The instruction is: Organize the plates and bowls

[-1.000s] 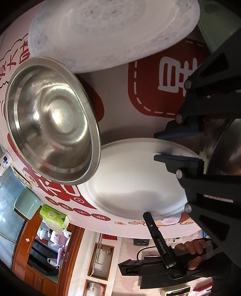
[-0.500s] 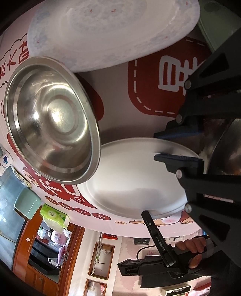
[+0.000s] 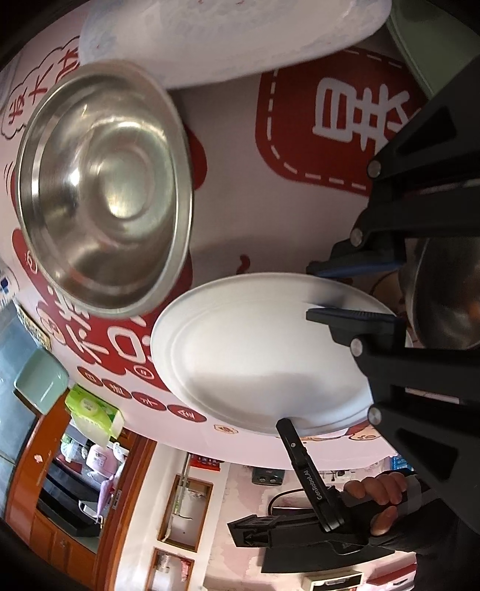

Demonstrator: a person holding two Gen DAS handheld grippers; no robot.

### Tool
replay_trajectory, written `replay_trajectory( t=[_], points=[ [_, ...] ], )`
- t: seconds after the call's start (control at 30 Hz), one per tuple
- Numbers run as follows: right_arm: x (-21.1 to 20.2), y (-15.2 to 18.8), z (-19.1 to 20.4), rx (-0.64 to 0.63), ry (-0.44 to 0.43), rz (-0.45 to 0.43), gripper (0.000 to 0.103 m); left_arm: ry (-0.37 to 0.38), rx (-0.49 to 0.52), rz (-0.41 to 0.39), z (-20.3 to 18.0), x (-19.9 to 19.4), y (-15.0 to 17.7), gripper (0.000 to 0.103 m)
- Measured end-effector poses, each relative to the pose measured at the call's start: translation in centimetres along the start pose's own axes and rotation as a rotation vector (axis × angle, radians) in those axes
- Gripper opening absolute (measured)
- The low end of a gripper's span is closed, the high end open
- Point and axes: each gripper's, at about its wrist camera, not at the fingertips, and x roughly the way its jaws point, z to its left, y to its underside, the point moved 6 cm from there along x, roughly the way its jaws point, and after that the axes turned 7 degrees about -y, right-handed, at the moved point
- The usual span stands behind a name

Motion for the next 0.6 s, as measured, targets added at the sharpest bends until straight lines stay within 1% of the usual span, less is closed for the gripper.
replay_trajectory(
  t=[0.33, 0.6],
  points=[
    [0.2, 0.2, 2.4, -0.062, 0.005, 0.005, 0.016, -0.010, -0.033, -0.044, 2.1, -2.4, 0.2, 0.023],
    [-0.7, 0.8, 4.7, -0.106, -0.005, -0.010, 0.016, -0.009, -0.064, -0.078, 3.6, -4.6, 1.2, 0.023]
  ],
)
